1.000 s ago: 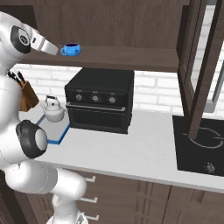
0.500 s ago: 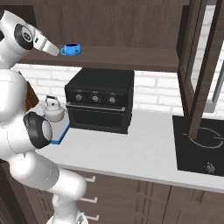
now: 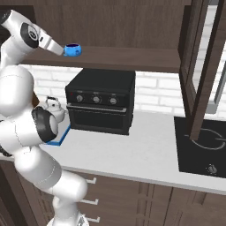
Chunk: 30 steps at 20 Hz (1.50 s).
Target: Pick the kettle from the counter and place it on the tray. Then pick the mug from the cabinet and place it on the tray. Then close the cabinet doors.
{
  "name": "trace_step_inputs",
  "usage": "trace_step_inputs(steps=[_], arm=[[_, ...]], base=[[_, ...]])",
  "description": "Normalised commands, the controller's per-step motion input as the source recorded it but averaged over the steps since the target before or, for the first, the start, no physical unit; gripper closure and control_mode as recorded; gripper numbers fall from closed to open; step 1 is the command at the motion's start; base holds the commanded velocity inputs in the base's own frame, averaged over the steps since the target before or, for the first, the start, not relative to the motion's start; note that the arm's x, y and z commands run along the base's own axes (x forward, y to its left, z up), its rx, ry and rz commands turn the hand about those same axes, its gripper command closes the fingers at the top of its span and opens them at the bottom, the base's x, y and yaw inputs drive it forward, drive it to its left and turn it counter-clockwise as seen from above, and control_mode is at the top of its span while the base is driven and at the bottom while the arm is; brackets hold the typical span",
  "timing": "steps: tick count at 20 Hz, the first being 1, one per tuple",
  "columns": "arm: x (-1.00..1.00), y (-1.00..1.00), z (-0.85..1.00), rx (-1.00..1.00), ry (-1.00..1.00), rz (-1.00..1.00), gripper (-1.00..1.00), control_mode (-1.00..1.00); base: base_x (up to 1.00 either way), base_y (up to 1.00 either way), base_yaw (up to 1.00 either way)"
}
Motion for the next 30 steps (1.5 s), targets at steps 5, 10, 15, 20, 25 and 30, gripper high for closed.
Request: trace_step_inputs(steps=[5, 10, 15, 20, 25, 30], arm=[[0.26, 0.02, -0.04, 0.00, 0.00, 0.00, -1.00, -1.00], [0.28, 0.02, -0.08, 0.00, 0.00, 0.00, -1.00, -1.00], [0.26, 0.04, -0.07, 0.00, 0.00, 0.00, -1.00, -1.00], [0.27, 0.04, -0.06, 0.00, 0.00, 0.00, -1.00, -1.00], [0.27, 0.16, -0.09, 0.00, 0.04, 0.00, -1.00, -1.00], [0.27, 0.10, -0.04, 0.00, 0.07, 0.00, -1.00, -1.00]], base=[[0.00, 0.00, 0.00], [0.00, 0.00, 0.00], [0.00, 0.00, 0.00], [0.00, 0.00, 0.00], [0.00, 0.00, 0.00], [0.00, 0.00, 0.00]])
